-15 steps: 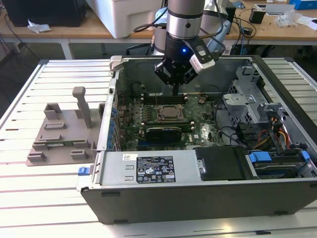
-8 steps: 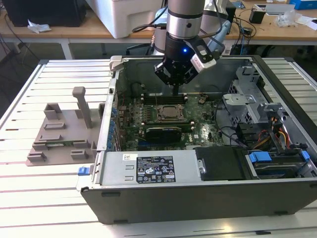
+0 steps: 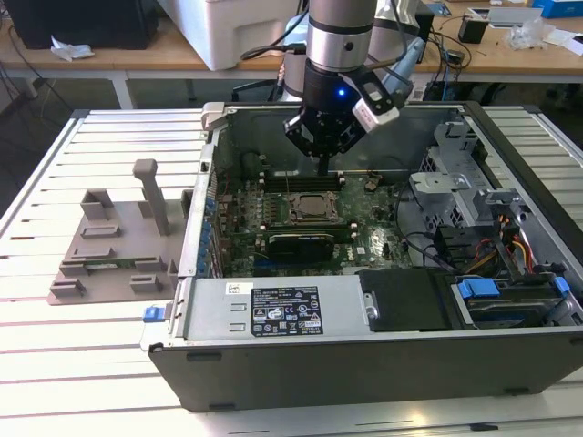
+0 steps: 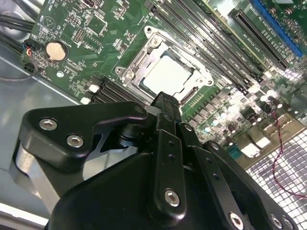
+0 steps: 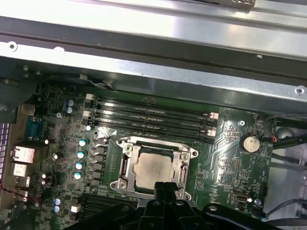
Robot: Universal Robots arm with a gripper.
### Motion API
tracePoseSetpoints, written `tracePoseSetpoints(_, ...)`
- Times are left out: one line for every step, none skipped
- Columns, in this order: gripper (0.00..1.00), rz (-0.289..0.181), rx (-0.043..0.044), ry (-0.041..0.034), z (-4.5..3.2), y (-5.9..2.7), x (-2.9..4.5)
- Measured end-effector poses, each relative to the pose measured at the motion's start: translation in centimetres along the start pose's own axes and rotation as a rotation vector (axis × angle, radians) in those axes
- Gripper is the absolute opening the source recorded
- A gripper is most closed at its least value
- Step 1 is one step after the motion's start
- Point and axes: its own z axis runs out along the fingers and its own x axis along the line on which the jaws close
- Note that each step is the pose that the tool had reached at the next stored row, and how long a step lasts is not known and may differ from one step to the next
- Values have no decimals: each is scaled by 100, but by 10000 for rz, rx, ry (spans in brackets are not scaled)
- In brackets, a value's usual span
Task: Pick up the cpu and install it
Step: 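Install the first cpu locking lever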
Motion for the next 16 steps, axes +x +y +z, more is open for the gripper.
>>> tracePoseSetpoints(11,-68,11,2,0,0,0)
tracePoseSetpoints(11,-96,13,2,0,0,0)
tracePoseSetpoints(11,-108,14,2,0,0,0)
tracePoseSetpoints(11,-110,14,2,0,0,0)
tracePoseSetpoints(11,-111,14,2,0,0,0)
tracePoseSetpoints(11,-109,14,2,0,1,5)
tracePoseSetpoints(11,-111,14,2,1,3,20)
tracePoseSetpoints(11,-111,14,2,1,7,42)
tracePoseSetpoints(11,-112,13,2,2,10,68)
tracePoseSetpoints(11,-111,14,3,2,13,88)
tracePoseSetpoints(11,-111,13,2,3,18,123)
tracePoseSetpoints(11,-111,14,2,3,22,150)
tracePoseSetpoints(11,-111,14,2,3,24,163)
tracePoseSetpoints(11,-112,13,2,4,26,173)
tracePoseSetpoints(11,-112,13,2,4,29,194)
tracePoseSetpoints(11,-112,14,2,4,30,203)
